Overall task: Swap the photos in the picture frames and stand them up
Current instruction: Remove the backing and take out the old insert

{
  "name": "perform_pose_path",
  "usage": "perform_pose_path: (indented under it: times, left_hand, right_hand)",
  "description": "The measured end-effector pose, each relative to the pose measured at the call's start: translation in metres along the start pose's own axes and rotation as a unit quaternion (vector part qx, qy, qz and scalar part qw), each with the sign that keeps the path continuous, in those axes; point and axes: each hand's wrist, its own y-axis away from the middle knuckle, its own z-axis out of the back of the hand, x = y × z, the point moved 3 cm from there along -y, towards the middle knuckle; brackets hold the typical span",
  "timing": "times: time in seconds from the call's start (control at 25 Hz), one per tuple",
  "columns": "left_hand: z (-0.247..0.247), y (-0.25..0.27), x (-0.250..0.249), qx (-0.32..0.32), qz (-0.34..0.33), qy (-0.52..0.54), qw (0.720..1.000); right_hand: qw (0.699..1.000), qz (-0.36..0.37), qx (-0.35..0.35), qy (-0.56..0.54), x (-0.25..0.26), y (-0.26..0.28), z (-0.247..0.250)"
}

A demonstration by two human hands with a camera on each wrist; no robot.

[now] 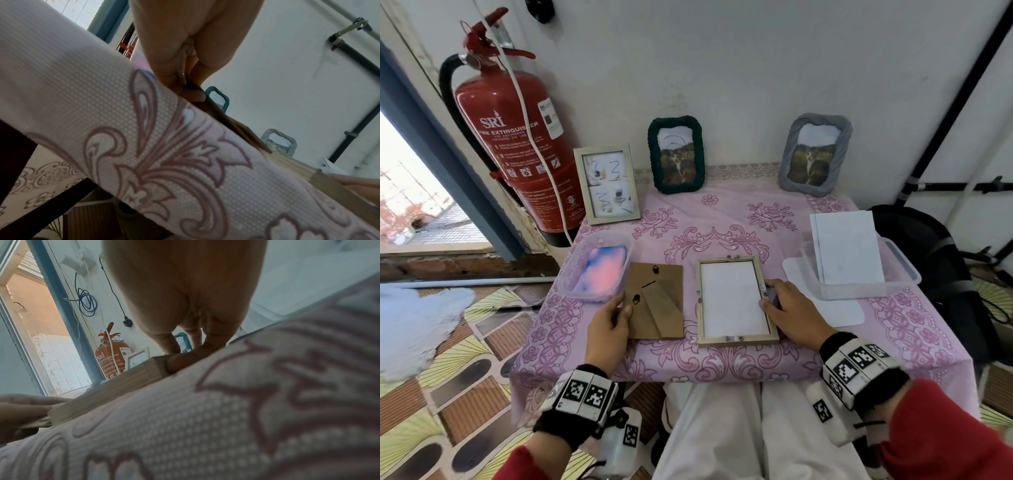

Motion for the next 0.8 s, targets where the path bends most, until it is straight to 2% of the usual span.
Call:
perform_pose_path:
  times: [0.32, 0.4, 0.52, 0.68, 0.8]
  left_hand:
    - [-0.006, 0.009, -0.012, -0.041, -0.053, -0.154, 0.986]
    - [-0.007, 0.012, -0.015, -0.054, -0.096, -0.205, 0.973]
    - [-0.015, 0.018, -0.019, -0.004, -0.162, -0.279, 0.947]
    - [-0.021, 0.019, -0.029, 0.028, -0.163, -0.247, 0.955]
    - [-0.032, 0.02, -0.035, 0.121, -0.161, -0.258, 0.945]
  right_hand:
    - [1.0, 0.0, -0.004, 0.003, 0.002, 0.002, 0.0]
    - [1.0, 0.001, -0.004, 0.001, 0.002, 0.002, 0.0]
    - [1.0, 0.002, -0.005, 0.0, 0.002, 0.002, 0.0]
    - [1.0, 0.001, -0.005, -0.002, 0.002, 0.002, -0.001]
    - [1.0, 0.0, -0.006, 0.0, 0.001, 0.002, 0.0]
